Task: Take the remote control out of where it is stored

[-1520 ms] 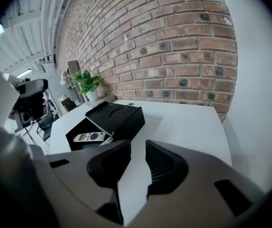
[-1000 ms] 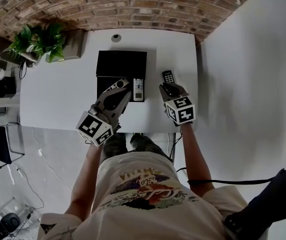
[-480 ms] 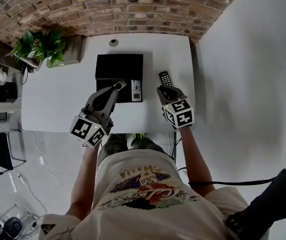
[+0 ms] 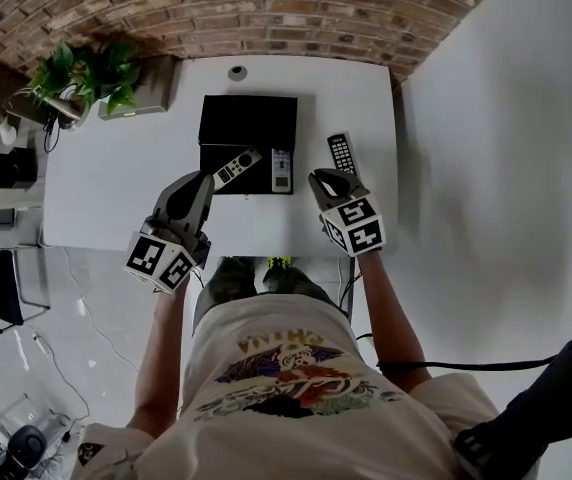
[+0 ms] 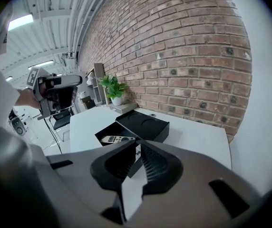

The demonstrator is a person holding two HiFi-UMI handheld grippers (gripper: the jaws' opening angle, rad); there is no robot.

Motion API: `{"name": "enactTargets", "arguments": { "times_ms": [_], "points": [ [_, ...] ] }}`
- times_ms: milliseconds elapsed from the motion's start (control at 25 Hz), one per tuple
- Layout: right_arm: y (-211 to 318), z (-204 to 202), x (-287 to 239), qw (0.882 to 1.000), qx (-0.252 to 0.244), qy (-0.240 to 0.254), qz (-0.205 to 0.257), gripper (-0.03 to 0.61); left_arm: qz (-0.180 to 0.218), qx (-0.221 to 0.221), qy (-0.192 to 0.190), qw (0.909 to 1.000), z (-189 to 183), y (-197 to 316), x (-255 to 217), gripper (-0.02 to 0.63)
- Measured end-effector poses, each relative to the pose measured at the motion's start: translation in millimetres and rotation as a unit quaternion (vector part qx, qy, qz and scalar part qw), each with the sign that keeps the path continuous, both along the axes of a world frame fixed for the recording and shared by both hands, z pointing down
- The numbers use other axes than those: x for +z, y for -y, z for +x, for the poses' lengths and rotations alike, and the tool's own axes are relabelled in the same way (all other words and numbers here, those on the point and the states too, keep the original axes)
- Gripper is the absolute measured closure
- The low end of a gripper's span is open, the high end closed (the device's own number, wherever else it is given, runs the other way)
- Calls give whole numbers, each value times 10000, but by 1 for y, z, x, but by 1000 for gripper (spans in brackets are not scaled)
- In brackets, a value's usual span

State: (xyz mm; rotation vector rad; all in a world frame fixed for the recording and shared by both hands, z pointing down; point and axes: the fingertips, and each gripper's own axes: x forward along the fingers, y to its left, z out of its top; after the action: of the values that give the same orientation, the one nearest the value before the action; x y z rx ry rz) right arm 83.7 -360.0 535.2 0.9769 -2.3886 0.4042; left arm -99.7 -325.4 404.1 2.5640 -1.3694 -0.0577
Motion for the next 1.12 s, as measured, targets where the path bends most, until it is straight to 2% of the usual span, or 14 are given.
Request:
{"name": "enactTargets", "arguments": {
  "times_ms": [240,800,1000,1120],
  "points": [
    [-2,-30,8,9984,-488,-266,-72,541,-132,-54,-84,9999,-13,-7,8,611],
    [-2,-101,33,9935,-892,-497,-511,525,-391,-308,-260,9984,-81,-7,31,611],
    [-1,-133,41,9859,-1397,-840,-381,511,-502,-328,-400,9974,-96,-1,37,611],
    [2,-147,48,9808,-1632,-954,-487,486,-560,-394,-486,9965,-104,2,41,611]
  ]
}}
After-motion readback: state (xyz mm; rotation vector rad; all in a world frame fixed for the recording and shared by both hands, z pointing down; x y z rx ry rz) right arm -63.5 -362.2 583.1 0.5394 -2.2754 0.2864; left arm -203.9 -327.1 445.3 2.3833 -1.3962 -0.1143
